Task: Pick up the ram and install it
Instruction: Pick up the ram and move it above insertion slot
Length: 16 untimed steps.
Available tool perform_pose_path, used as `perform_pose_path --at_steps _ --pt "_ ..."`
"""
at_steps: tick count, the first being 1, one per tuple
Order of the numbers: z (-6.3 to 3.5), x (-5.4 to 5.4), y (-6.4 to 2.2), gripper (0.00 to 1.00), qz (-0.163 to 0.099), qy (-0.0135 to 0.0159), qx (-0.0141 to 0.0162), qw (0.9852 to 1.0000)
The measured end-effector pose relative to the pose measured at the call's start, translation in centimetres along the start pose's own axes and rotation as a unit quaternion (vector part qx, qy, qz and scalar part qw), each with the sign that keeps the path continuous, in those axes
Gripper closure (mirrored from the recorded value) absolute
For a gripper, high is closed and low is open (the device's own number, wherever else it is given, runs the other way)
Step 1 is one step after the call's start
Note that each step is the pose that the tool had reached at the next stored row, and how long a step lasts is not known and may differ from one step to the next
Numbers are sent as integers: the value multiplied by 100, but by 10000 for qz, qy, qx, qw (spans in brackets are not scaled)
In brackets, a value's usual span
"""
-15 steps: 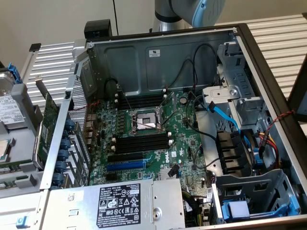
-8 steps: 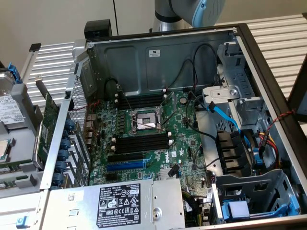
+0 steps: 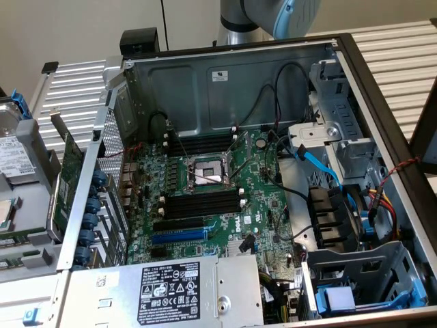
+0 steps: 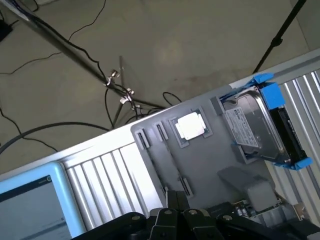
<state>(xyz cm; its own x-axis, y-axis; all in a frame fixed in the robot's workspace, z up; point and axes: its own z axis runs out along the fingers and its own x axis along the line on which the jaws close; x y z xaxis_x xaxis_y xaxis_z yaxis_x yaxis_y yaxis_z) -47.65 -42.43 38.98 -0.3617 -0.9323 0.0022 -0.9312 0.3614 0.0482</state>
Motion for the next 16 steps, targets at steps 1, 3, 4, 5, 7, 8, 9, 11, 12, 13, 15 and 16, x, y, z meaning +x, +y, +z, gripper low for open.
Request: perform_pose_path --at_steps 1,3,4,5,7,8,9,11,12,13,15,16 --pt "0 0 0 89 -97 6 2 10000" --pt "0 0 0 89 -277 16 9 9996" --pt "0 0 0 89 -367 21 13 9993" --pt "0 0 0 89 -450 26 20 9990" --pt "0 0 0 89 -589 38 46 9982" --pt "-1 0 0 89 -658 42 65 9978" --pt "-1 -1 0 89 -718 44 85 9974" --pt "0 0 0 89 -844 42 128 9963" --pt "-1 0 -1 89 -910 43 143 9957" --pt "-1 0 -1 89 -984 45 156 9950" --pt "0 0 -1 89 -1158 57 170 9931" --pt "1 0 0 89 -1246 61 173 9920"
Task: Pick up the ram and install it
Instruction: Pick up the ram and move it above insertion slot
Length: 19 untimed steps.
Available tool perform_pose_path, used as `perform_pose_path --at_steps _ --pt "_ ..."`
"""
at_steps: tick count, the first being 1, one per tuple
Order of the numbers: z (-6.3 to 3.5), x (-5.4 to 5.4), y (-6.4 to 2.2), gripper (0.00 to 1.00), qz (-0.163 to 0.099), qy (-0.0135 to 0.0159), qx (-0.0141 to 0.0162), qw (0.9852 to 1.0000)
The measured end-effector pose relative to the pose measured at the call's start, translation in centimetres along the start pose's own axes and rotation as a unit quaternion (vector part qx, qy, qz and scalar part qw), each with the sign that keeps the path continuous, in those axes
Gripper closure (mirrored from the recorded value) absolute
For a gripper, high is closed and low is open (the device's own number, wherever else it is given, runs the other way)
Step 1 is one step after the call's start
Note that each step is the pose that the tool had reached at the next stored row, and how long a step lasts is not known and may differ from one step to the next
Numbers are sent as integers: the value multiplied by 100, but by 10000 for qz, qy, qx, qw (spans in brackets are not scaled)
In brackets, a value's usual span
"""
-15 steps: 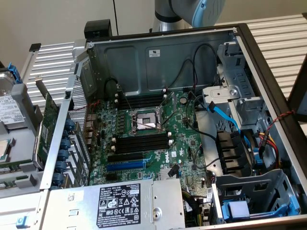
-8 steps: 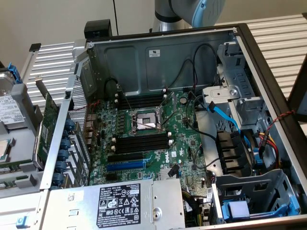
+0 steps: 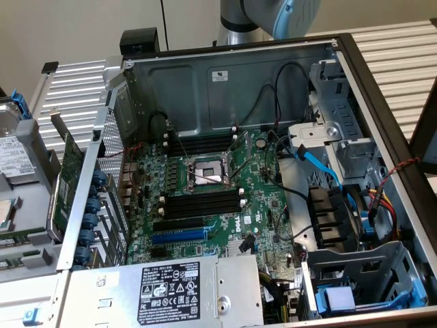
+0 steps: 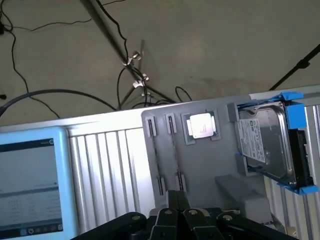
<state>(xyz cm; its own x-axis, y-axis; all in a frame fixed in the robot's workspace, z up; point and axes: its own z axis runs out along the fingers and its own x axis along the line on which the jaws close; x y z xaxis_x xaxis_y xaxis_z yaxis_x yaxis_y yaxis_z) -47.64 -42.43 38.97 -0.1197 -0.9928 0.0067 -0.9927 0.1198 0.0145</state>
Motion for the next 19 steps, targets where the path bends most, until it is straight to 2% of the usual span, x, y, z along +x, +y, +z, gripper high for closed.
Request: perform_pose_path --at_steps 4,10,12,19 --pt "0 0 0 89 -359 6 9 9994" --pt "-1 0 0 89 -845 12 19 9964" --pt "0 0 0 89 -905 13 19 9959" --pt "3 0 0 89 -908 13 19 9959"
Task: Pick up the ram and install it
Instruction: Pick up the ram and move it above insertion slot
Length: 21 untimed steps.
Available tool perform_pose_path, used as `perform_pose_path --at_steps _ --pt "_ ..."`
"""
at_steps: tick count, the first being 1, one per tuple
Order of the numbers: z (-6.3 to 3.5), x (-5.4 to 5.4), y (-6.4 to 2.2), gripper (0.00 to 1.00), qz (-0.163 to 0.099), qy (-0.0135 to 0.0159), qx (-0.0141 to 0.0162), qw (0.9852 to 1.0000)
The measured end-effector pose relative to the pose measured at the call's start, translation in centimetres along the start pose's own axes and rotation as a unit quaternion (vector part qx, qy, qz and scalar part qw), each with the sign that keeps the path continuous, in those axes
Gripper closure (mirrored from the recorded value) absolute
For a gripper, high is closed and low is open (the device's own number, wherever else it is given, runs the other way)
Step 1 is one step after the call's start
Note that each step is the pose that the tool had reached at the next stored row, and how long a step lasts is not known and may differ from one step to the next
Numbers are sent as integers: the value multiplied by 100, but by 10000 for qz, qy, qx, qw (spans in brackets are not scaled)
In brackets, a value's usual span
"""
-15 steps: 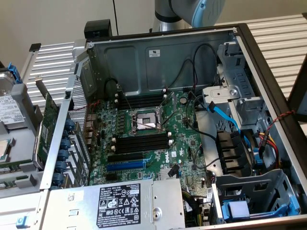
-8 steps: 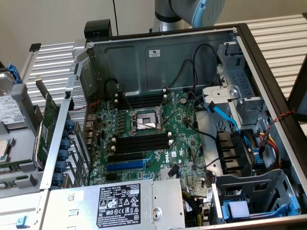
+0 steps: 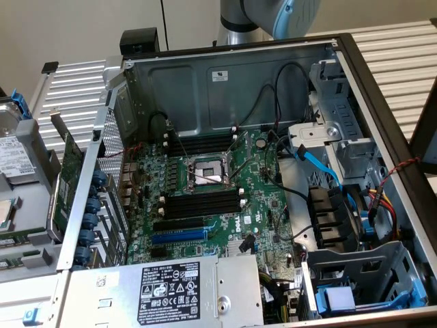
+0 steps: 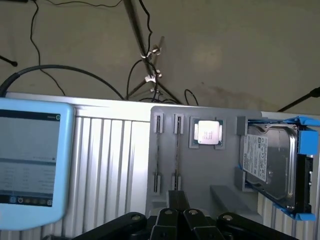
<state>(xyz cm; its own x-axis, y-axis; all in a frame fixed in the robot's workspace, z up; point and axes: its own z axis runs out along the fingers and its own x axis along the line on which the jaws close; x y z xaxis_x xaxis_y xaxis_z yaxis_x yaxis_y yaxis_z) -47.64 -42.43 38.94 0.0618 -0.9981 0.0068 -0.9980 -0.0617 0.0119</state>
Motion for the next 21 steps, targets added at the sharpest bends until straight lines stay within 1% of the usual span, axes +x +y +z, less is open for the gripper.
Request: perform_pose_path --at_steps 3,7,16,21 --pt "14 0 -2 89 0 0 0 10000" --pt "55 1 -22 89 0 0 0 10000" --pt "200 1 -37 89 0 1 -1 10000" --pt "276 3 -75 89 0 0 0 10000"
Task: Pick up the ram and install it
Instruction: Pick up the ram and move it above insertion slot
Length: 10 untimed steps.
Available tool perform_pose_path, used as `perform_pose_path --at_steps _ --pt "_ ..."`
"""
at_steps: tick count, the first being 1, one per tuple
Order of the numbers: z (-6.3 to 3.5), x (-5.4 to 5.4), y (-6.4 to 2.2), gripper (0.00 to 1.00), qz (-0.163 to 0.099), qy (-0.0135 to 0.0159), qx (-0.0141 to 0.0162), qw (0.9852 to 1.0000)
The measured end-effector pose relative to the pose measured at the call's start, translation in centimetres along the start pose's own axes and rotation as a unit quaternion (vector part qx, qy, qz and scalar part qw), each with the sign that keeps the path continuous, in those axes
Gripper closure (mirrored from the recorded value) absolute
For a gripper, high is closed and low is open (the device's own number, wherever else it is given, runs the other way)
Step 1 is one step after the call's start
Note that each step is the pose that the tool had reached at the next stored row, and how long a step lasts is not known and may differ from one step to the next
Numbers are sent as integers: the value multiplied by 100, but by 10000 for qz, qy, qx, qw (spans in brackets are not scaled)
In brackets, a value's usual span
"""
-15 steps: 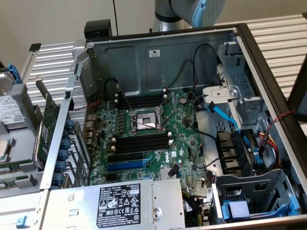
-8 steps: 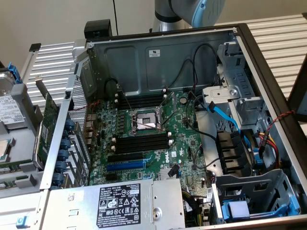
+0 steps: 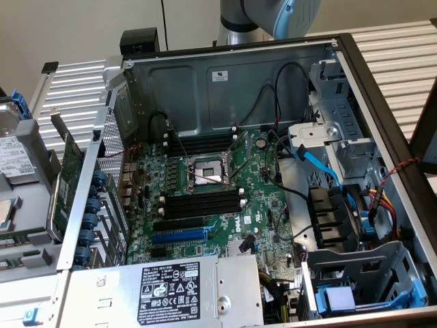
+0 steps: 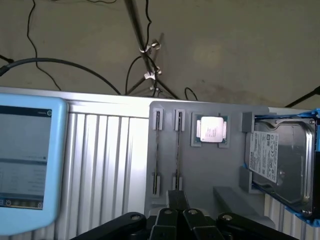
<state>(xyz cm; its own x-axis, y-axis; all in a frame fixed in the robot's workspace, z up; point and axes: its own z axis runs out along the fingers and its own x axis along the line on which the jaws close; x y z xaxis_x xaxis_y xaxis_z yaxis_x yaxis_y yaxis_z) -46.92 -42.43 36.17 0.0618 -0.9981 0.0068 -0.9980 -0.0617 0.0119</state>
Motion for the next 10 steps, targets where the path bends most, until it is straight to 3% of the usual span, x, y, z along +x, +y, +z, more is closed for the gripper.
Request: perform_pose_path --at_steps 7,10 --pt "100 0 -9 89 0 0 -1 10000" --pt "141 2 -10 83 0 0 0 10000"
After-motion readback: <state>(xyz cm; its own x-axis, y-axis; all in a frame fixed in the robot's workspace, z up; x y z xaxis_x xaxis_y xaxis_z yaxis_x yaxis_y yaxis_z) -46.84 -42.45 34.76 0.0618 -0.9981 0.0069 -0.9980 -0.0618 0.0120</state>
